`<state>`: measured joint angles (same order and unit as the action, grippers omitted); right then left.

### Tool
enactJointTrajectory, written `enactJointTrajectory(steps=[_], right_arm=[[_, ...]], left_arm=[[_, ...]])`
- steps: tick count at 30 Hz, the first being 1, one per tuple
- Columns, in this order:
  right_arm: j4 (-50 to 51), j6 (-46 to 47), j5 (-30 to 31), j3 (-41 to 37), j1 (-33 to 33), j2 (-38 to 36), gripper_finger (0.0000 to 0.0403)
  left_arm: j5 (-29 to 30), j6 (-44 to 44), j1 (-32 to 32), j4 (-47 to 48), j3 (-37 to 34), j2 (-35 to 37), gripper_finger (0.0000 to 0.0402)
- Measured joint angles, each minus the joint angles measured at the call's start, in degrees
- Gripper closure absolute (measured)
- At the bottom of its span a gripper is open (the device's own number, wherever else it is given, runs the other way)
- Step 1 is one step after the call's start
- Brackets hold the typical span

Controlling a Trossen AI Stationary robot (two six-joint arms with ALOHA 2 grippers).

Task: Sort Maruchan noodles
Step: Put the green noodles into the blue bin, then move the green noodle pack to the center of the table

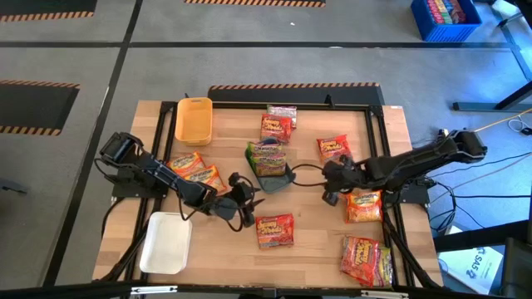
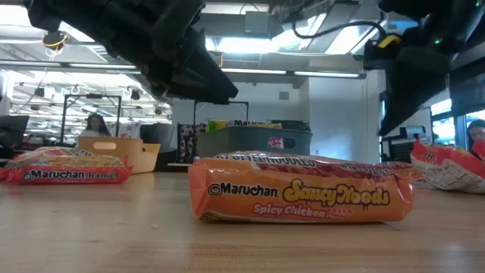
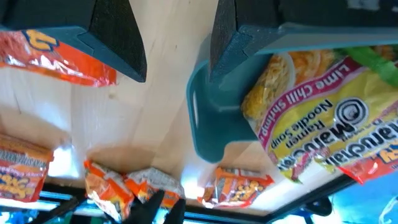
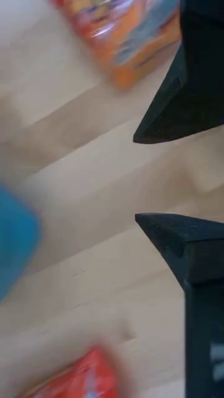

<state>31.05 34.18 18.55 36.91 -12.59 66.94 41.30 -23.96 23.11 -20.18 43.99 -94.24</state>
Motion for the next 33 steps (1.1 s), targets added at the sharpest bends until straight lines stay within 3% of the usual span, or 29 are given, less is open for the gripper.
enactJointTrajectory(steps=[6, 10, 19, 26, 33], right_arm=[[-20.5, -7.2, 4.3, -4.8, 3.3, 5.4, 0.0229], [-28.7, -8.9, 5.5, -5.4, 7.0, 12.0, 0.0229], [-42.0, -9.9, 0.6, -3.1, 9.2, 24.8, 0.0229], [-39.7, -17.6, -1.0, 3.0, 9.2, 27.5, 0.0229], [-19.5, -24.4, 10.0, 10.4, 11.2, 21.5, 0.0229]], left_arm=[[-1.3, -3.4, -0.8, 2.2, 0.0, 0.0, 0.0234], [-3.3, -8.0, -1.8, 9.9, 0.0, 0.0, 0.0234], [-1.5, -17.9, -3.8, 22.1, 0.0, -0.1, 0.0234], [-0.2, -25.7, -4.8, 35.2, 0.0, 4.5, 0.0234], [0.1, -26.7, -2.6, 38.4, 0.0, 11.0, 0.0234]])
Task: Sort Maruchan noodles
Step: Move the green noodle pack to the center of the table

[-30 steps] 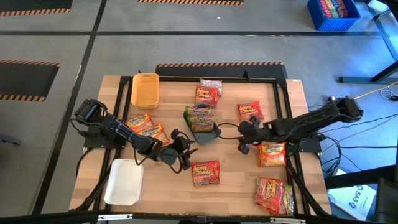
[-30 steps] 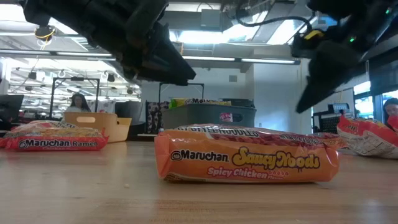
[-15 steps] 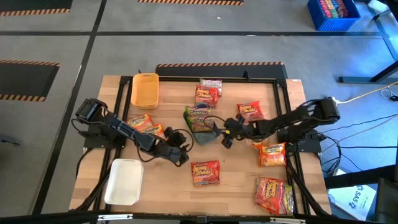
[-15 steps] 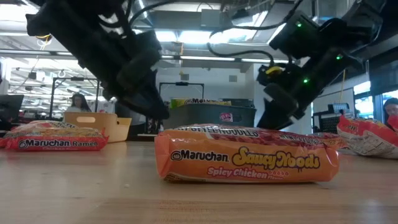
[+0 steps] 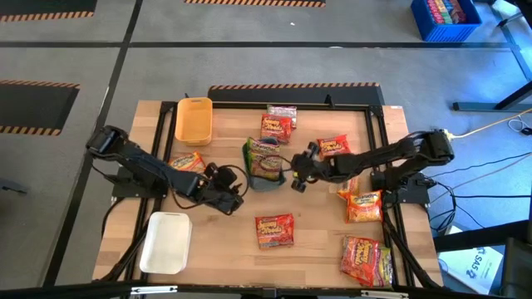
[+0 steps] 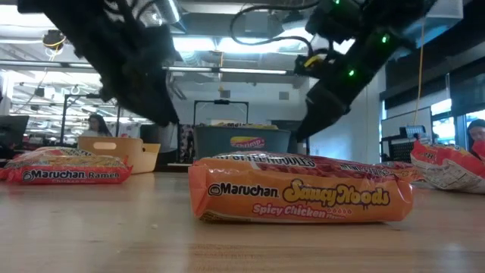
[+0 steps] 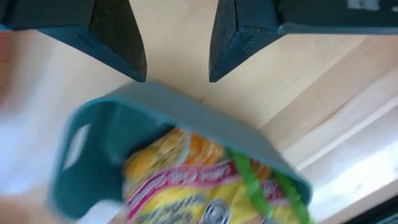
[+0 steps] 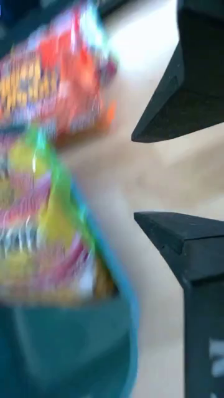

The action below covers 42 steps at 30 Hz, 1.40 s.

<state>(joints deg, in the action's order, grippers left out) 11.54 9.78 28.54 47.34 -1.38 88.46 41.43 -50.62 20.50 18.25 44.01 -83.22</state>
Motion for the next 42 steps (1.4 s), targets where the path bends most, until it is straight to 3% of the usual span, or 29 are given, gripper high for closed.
enactJointTrajectory(steps=[3, 8, 15, 23, 32, 39, 42], right_arm=[[4.6, -2.4, 0.9, 1.9, 4.1, -2.5, 0.0229], [3.4, -6.9, -3.9, 2.7, 14.4, -4.1, 0.0229], [-6.1, -8.8, -17.6, 2.7, 30.0, -0.4, 0.0229], [-13.7, -10.0, -32.0, 3.6, 41.0, 8.0, 0.0234], [-12.6, -11.8, -42.6, 11.6, 40.1, 16.6, 0.0303], [-11.8, -16.7, -50.0, 14.5, 35.8, 17.3, 0.0352], [-8.1, -20.0, -49.2, 16.3, 35.0, 17.1, 0.0364]], left_arm=[[0.4, 1.7, 0.9, -0.5, 0.0, 1.0, 0.0234], [1.4, 6.6, 1.4, -3.9, 0.0, -0.1, 0.0234], [2.7, 10.8, -0.4, -7.0, 0.0, -3.3, 0.0234], [2.6, 15.2, -4.2, -8.7, 0.0, -3.9, 0.0234], [2.6, 16.7, -6.4, -9.2, 0.0, -3.9, 0.0234], [2.6, 16.7, -6.1, -9.4, 0.0, -3.9, 0.0234], [2.6, 16.7, -6.1, -9.5, 0.0, -3.9, 0.0234]])
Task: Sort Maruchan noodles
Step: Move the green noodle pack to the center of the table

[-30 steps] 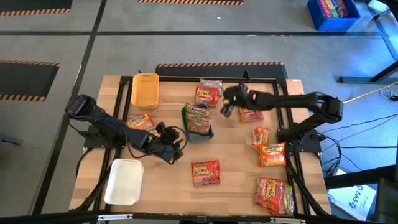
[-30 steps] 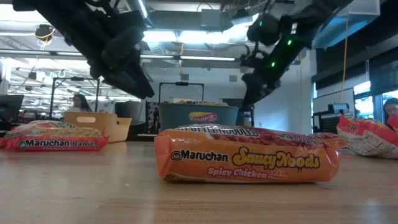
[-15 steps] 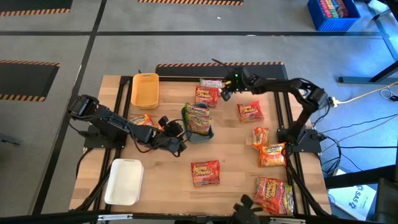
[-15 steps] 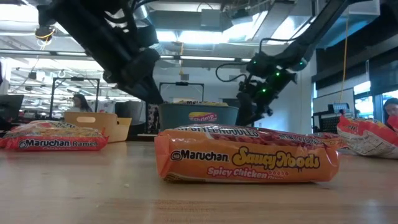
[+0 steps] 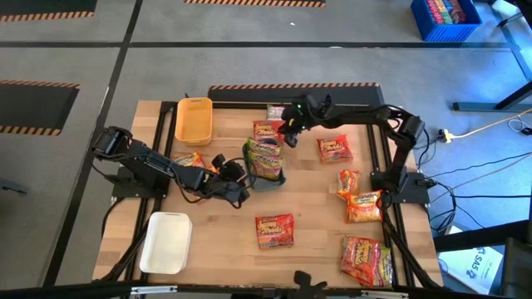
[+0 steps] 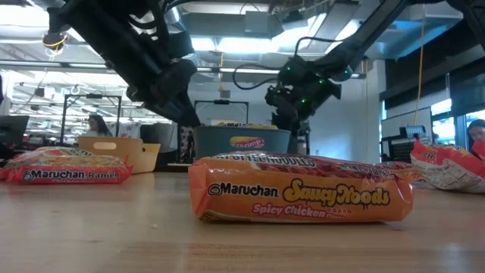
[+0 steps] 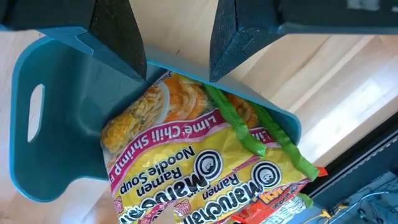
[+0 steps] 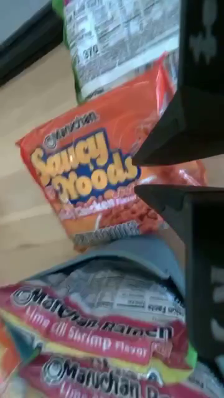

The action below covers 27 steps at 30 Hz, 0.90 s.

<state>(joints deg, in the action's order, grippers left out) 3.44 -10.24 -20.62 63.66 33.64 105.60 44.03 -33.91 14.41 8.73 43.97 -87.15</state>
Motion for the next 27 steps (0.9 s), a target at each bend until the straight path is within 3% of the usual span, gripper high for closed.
enactJointTrajectory(steps=[5, 15, 20, 27], right_arm=[[3.7, -2.2, 9.7, 3.0, 1.7, -1.3, 0.0372], [4.1, -1.4, 7.6, 1.9, 6.0, 2.1, 0.0372], [-1.7, 5.4, 10.5, 3.0, 6.2, 6.8, 0.0372], [14.9, 4.9, 12.1, 10.9, 7.3, 10.5, 0.0372]], left_arm=[[-2.2, -2.1, 0.0, -0.2, 0.0, 0.0, 0.0234], [-3.6, -3.4, 0.0, -2.1, 0.0, 0.0, 0.0234], [-2.6, -3.4, 0.0, -3.2, 0.0, 0.0, 0.0234], [-3.5, -3.5, 0.1, -3.3, 0.0, 0.0, 0.0234]])
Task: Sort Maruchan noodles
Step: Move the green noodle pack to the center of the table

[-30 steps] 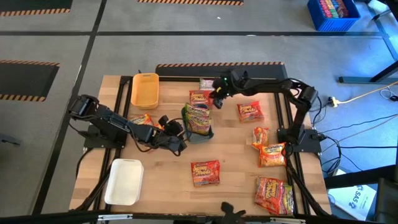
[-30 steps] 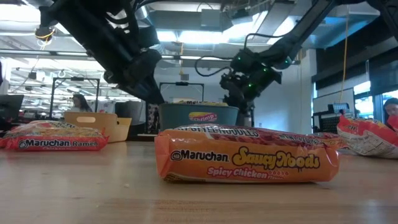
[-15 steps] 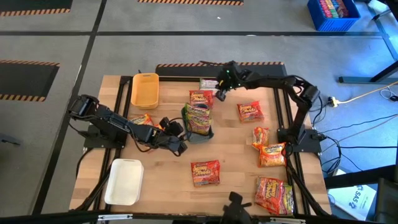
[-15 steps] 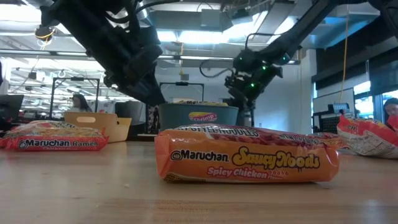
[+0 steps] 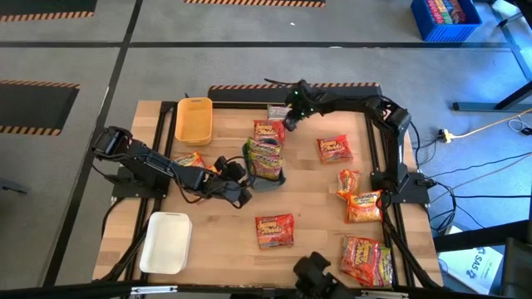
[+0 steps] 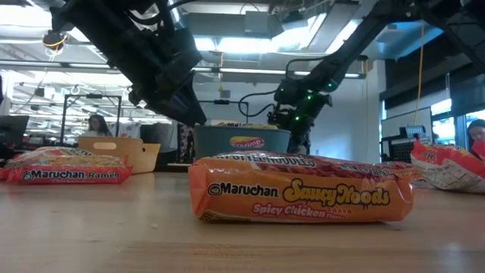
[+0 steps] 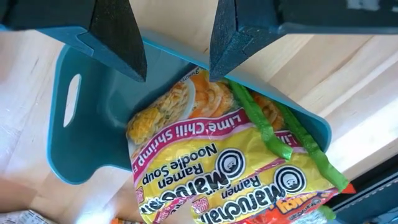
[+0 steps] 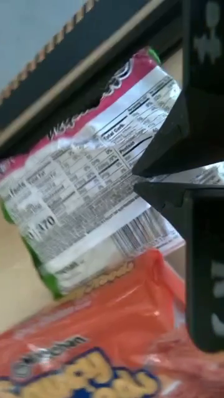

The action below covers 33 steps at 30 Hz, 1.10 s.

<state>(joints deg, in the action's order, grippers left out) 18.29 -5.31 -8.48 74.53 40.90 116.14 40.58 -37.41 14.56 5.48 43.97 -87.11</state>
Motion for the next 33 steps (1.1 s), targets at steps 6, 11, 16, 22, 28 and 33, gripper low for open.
enactJointTrajectory(steps=[6, 11, 16, 22, 28, 33], right_arm=[[14.3, -0.2, 4.0, -0.2, -4.0, -2.0, 0.0372], [24.8, 4.8, 6.0, -1.6, -9.7, -5.0, 0.0372], [25.8, 8.2, 10.0, -5.8, -16.8, -9.0, 0.0372], [22.0, 12.0, 11.9, -12.0, -23.4, -12.6, 0.0372], [22.0, 15.4, 14.7, -14.1, -30.4, -14.2, 0.0372], [22.2, 17.4, 13.6, -14.4, -35.5, -16.5, 0.0372]], left_arm=[[0.3, 0.0, 0.9, 0.0, 0.0, 0.0, 0.0234], [0.3, 0.0, 2.2, 0.0, 0.0, 0.0, 0.0234], [0.4, 0.0, 3.0, 0.0, 0.0, 0.0, 0.0234], [0.3, -0.7, 3.1, -0.2, 0.0, 0.0, 0.0234], [0.2, -1.5, 3.1, -0.5, 0.0, 0.0, 0.0234], [-3.7, -1.3, 3.2, -0.5, 0.0, 0.0, 0.0234]])
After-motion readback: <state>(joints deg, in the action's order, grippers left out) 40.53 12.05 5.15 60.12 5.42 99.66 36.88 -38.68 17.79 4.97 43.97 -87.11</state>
